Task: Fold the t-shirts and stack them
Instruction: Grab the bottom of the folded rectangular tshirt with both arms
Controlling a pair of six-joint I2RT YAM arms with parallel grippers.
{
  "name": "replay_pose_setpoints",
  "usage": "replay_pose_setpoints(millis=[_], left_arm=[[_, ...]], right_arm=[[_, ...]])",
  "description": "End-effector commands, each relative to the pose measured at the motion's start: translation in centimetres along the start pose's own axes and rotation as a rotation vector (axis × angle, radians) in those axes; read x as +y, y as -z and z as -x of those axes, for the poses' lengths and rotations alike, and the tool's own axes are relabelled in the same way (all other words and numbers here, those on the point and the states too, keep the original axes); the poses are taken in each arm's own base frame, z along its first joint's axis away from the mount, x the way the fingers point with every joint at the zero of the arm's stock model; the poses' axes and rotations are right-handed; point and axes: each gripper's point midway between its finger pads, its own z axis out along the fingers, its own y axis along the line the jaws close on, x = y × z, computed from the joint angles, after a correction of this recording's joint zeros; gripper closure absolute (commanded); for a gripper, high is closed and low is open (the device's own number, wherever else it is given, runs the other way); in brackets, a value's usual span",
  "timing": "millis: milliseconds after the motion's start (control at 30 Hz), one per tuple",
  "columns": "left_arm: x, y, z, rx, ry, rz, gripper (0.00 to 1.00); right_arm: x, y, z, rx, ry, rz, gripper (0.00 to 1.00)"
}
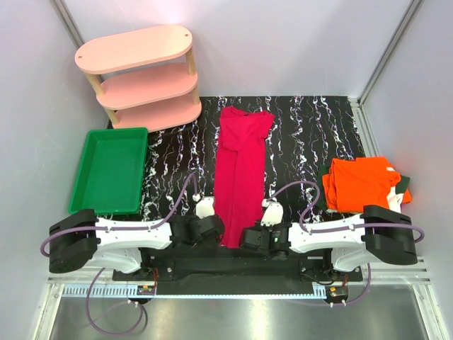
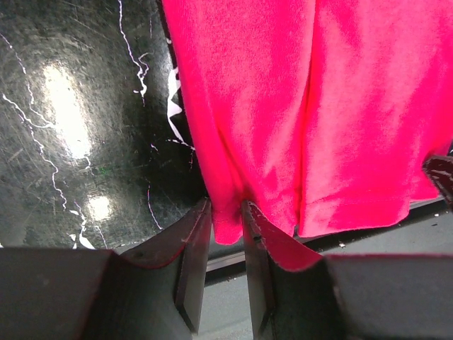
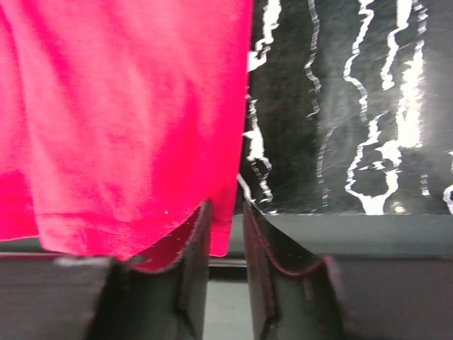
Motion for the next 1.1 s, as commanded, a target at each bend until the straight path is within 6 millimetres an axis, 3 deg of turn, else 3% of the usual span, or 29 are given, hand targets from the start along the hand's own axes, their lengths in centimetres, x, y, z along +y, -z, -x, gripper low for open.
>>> replay_pose_setpoints(millis=[0, 200, 400, 500, 567, 733, 867, 1067], left_arm=[[3.3, -0.1, -2.7, 0.084, -0.034, 0.089, 0.7], [3.5, 0.0, -2.9, 0.086, -0.033, 0.085, 0.73], [3.5, 0.2, -2.8, 0.079, -0.036, 0.084, 0.8], [3.6, 0.2, -2.7, 0.075, -0.038, 0.086, 0.89], [3.5, 0.2, -2.6, 0.069, -0.039, 0.085, 1.0], [2.9, 0.3, -1.8, 0.045, -0.056, 0.076, 1.0], [2.0, 0.7, -0.6, 0.008, -0.071, 0.072, 1.0], [1.4, 0.7, -0.1, -0.001, -0.076, 0.077, 1.0]], right_arm=[[-2.1, -0.9, -4.8, 0.164, -0.003, -0.063, 0.73], [-2.2, -0.6, -5.4, 0.179, -0.026, -0.062, 1.0], [-2.0, -0.2, -4.6, 0.144, -0.016, -0.071, 1.0], [-1.8, -0.1, -4.0, 0.119, -0.013, -0.068, 1.0], [-1.8, 0.1, -3.6, 0.102, -0.001, -0.073, 1.0], [-1.4, 0.8, -1.2, 0.015, 0.046, -0.09, 1.0], [0.3, 1.9, 0.8, -0.051, 0.073, -0.068, 1.0], [0.3, 2.2, 1.6, -0.078, 0.085, -0.078, 1.0]])
